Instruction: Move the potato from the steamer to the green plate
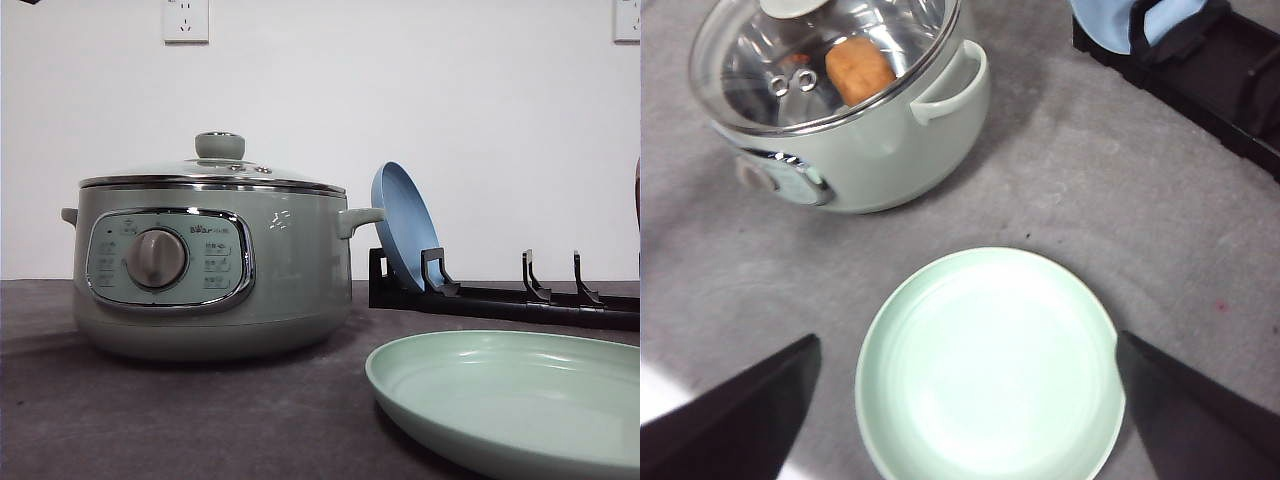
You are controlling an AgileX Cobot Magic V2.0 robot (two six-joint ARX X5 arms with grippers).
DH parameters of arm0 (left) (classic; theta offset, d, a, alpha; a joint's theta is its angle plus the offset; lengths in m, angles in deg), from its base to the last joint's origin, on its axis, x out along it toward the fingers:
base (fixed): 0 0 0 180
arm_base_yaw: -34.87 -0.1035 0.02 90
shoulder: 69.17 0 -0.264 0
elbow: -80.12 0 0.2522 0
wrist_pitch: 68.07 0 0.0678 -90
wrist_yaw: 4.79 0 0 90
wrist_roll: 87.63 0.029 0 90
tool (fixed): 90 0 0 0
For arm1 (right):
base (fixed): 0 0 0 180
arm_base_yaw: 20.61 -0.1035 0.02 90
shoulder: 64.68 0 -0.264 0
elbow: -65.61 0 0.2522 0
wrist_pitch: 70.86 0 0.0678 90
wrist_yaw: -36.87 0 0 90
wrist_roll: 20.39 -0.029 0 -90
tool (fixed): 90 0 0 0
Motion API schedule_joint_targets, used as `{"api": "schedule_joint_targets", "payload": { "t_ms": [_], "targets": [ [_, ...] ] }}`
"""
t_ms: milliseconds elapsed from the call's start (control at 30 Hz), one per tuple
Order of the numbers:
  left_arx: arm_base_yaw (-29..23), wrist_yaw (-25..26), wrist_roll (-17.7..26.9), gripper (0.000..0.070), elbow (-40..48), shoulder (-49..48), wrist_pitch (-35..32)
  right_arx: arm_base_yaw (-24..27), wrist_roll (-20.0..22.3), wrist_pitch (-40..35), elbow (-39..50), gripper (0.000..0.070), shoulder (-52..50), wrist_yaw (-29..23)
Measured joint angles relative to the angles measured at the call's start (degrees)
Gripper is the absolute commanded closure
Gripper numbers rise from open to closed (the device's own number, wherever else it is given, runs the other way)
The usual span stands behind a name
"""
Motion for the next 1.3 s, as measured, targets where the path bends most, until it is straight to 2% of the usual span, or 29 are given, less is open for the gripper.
{"api": "schedule_joint_targets", "payload": {
  "t_ms": [133,367,467,533,867,1033,1300],
  "targets": [
    [0.0,0.0,-0.03,0.0028,0.0,0.0,0.0,0.47,0.16,-0.04,0.0,0.007,-4.46,3.52],
    [0.0,0.0,-0.03,0.0029,-0.09,0.07,0.21,0.47,-0.22,-0.17,0.0,0.0071,-8.04,3.53],
    [0.0,-0.04,-0.05,0.003,-2.1,1.71,2.74,0.47,-0.41,-0.27,0.0,0.0071,-8.19,3.53],
    [0.01,-0.91,-0.05,0.003,-5.04,4.04,5.07,0.47,-0.68,-0.83,0.0,0.0071,-8.19,3.53],
    [0.03,-11.84,-0.07,0.0035,-26.31,21.88,14.12,0.47,-1.51,-4.54,0.0,0.0071,-8.19,3.53],
    [0.23,-12.66,-0.04,0.0035,-36.42,33.07,18.62,0.47,-1.51,-4.52,0.0,0.0071,-8.19,3.53],
    [2.89,-18.64,1.78,0.0035,-46.54,46.76,19.63,0.47,-1.51,-4.52,0.0,0.0071,-8.19,3.53]
  ]
}}
